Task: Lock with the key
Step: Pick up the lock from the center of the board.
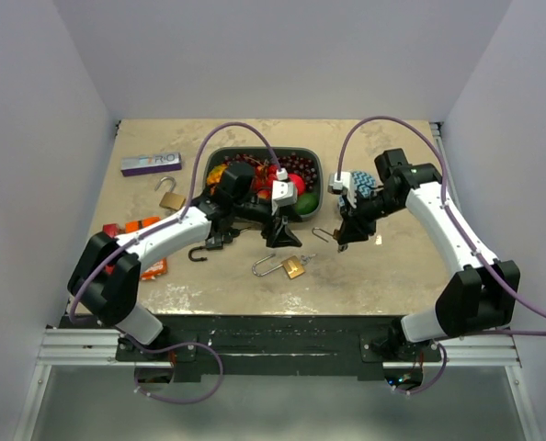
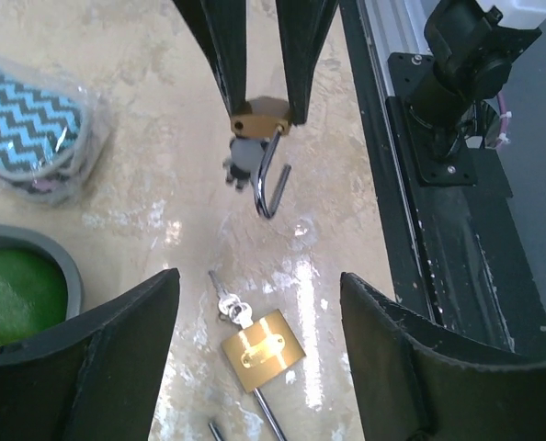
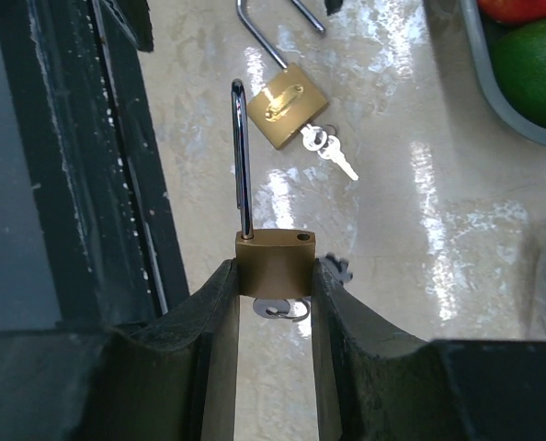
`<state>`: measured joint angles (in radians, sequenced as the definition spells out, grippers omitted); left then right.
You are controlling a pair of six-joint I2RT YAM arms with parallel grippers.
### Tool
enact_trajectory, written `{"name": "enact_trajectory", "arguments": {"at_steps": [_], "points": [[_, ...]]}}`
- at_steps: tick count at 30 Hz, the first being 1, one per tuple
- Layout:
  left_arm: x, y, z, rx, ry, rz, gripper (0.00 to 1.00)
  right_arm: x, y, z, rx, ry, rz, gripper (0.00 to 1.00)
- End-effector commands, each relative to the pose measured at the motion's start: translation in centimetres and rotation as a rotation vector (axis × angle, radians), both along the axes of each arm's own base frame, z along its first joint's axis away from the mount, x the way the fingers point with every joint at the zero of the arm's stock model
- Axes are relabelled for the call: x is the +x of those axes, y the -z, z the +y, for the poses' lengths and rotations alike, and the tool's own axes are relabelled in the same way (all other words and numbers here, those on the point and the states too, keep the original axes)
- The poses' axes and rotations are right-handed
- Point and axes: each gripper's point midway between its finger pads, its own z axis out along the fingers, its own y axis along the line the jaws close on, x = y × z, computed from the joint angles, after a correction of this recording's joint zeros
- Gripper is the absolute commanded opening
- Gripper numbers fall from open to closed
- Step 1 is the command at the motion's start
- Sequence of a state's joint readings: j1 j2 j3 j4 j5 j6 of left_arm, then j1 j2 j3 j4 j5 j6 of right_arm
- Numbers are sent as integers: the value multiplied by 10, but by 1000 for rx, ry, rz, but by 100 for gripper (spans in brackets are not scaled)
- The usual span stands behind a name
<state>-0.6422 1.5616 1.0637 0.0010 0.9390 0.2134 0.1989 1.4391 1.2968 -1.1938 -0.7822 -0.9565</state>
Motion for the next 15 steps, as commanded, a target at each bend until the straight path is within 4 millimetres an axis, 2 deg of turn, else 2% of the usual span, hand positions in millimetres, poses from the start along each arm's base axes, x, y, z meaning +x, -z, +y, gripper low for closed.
{"name": "enact_trajectory", "arguments": {"at_steps": [1, 10, 13, 15], "points": [[-2, -24, -18, -103, 63, -164, 73, -15, -22, 12, 67, 24, 60, 0], [-19, -15, -41, -120, 124, -129, 61, -21, -23, 14, 59, 13, 81, 0], [-16, -19, -47, -140, 126, -115, 53, -19, -25, 15, 56, -3, 69, 0], [-15, -19, -49, -147, 131, -113, 44, -19, -29, 14, 57, -12, 62, 0]]}}
